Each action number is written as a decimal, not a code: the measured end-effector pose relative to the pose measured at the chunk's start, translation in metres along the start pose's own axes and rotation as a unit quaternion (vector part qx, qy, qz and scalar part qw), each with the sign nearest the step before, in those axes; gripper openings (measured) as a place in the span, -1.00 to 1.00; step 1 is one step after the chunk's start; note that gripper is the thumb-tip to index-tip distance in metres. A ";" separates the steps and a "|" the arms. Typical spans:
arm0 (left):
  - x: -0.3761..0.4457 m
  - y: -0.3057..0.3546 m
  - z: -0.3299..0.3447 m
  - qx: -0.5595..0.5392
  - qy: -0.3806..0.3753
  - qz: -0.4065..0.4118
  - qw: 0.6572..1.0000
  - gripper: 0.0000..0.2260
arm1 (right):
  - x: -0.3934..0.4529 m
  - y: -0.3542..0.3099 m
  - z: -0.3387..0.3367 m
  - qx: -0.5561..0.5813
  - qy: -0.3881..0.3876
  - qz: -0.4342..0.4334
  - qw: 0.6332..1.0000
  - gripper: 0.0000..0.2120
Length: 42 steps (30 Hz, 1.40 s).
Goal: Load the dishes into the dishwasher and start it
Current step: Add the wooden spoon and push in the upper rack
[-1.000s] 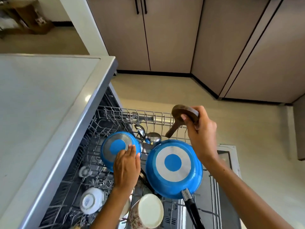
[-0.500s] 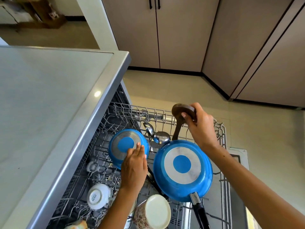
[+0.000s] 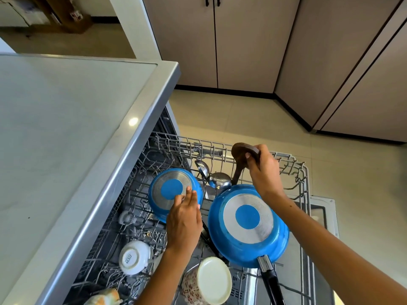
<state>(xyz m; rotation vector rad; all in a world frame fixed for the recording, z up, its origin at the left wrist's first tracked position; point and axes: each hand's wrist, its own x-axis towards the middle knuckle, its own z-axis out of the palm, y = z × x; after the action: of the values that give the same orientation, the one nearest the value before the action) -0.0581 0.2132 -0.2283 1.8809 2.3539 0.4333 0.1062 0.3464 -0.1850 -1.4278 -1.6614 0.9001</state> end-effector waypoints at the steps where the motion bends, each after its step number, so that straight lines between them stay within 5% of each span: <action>1: 0.000 0.000 0.000 0.000 -0.004 -0.002 1.000 -0.66 | 0.000 0.004 0.002 0.002 -0.010 0.016 1.000 -0.89; 17: -0.001 0.002 -0.003 0.015 -0.034 -0.016 0.999 -0.62 | 0.007 0.040 0.020 -0.279 -0.235 0.040 0.930 -0.78; 34: -0.008 -0.003 -0.006 0.057 -0.056 0.007 0.997 -0.62 | -0.060 0.025 -0.024 -0.284 -0.163 -0.097 0.940 -0.74; 42: -0.059 0.041 -0.024 0.026 0.036 -0.034 0.998 -0.64 | -0.096 0.024 -0.076 -0.230 -0.148 -0.196 0.942 -0.81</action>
<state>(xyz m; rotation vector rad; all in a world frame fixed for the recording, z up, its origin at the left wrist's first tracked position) -0.0121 0.1599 -0.1998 1.8305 2.4915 0.4447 0.1931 0.2567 -0.1803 -1.2125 -2.3992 0.5333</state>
